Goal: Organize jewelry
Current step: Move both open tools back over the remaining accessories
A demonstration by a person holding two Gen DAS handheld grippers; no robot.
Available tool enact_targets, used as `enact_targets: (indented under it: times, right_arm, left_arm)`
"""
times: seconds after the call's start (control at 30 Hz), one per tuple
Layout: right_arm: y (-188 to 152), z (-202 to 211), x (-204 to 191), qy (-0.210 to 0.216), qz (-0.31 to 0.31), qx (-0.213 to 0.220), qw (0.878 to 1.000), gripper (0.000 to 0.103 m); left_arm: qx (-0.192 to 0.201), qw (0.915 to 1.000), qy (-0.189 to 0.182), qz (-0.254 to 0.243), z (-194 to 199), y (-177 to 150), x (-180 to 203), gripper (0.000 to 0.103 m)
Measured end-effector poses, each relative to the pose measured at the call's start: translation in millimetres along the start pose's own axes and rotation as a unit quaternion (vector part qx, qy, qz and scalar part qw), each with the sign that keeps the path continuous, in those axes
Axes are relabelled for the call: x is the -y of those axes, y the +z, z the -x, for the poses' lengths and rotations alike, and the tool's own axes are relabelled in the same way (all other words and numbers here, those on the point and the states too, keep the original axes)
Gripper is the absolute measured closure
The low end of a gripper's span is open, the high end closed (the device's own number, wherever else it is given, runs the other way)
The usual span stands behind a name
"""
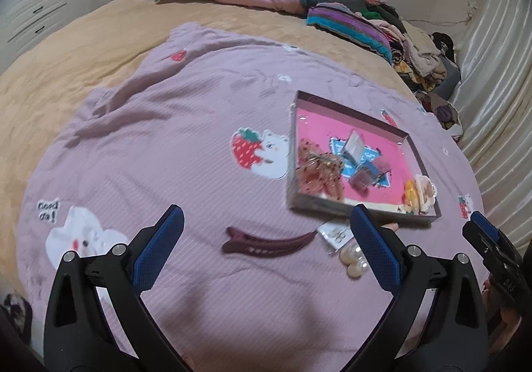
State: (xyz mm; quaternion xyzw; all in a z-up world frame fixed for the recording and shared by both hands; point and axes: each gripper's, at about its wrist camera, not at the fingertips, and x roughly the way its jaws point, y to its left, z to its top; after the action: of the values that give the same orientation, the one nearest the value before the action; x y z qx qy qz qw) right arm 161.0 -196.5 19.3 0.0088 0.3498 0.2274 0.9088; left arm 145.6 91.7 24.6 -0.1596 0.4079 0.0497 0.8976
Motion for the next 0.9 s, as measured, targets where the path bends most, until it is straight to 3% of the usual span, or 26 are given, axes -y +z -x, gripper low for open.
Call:
enact_targets:
  times: [0.47,0.9]
  right_arm:
    - [-11.2,-4.7,-53.2,0.009,0.048,-0.018,0.999,0.016]
    - [-29.7,-28.6,-77.7,0.005,0.071,-0.048,0.996,0.016]
  left_arm:
    - [0.000,0.9983,-0.002,0.058,15.7,-29.8,-58.3,0.010]
    - [-0.016,0.9971,0.002,0.074,13.5,-52.8,-87.5,0.010]
